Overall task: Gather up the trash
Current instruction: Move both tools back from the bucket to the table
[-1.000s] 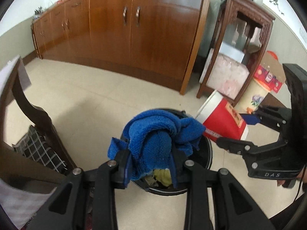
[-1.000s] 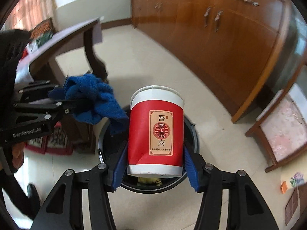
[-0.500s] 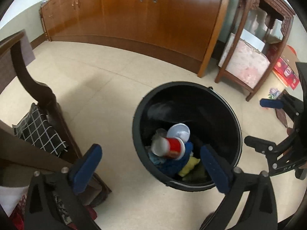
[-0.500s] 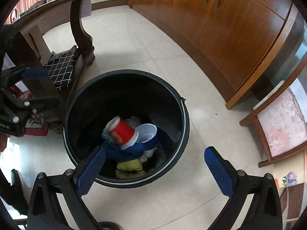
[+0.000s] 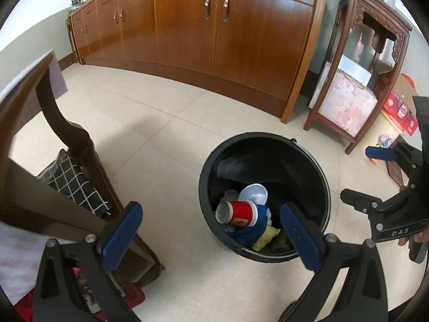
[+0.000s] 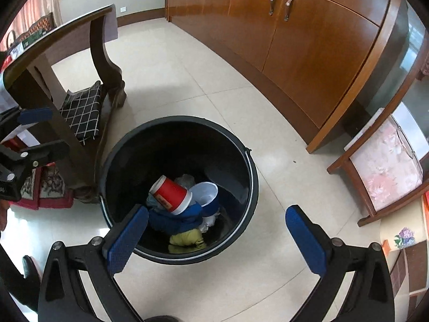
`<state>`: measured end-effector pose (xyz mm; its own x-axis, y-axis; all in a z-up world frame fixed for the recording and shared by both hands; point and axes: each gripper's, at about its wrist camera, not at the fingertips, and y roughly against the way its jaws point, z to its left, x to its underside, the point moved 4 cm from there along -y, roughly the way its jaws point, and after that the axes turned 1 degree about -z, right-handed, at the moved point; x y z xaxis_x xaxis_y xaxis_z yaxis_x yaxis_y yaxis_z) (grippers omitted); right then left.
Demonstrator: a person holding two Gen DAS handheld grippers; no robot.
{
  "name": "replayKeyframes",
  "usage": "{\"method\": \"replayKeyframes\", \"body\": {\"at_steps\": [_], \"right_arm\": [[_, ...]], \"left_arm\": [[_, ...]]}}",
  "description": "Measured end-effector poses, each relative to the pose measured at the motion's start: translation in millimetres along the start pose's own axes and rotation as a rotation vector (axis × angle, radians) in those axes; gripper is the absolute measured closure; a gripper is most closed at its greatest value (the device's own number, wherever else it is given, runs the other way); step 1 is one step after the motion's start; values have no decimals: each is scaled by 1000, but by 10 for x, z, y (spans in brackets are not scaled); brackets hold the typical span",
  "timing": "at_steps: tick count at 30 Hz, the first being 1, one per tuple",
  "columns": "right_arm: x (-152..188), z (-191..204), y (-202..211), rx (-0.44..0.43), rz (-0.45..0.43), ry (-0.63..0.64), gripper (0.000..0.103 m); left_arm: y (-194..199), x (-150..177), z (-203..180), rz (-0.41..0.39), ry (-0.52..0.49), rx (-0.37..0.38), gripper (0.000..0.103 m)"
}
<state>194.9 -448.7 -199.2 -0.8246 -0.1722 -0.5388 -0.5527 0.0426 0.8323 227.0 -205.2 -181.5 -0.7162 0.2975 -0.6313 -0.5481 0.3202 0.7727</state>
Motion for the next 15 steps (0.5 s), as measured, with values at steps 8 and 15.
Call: {"method": "replayKeyframes", "body": {"at_steps": [8, 15], "right_arm": [[-31, 47, 287, 0, -46, -52, 0], [-49, 207, 626, 8, -111, -37, 0]], "left_arm": [[287, 14, 45, -29, 26, -5, 0], [542, 9, 149, -75, 57, -26, 0]]}}
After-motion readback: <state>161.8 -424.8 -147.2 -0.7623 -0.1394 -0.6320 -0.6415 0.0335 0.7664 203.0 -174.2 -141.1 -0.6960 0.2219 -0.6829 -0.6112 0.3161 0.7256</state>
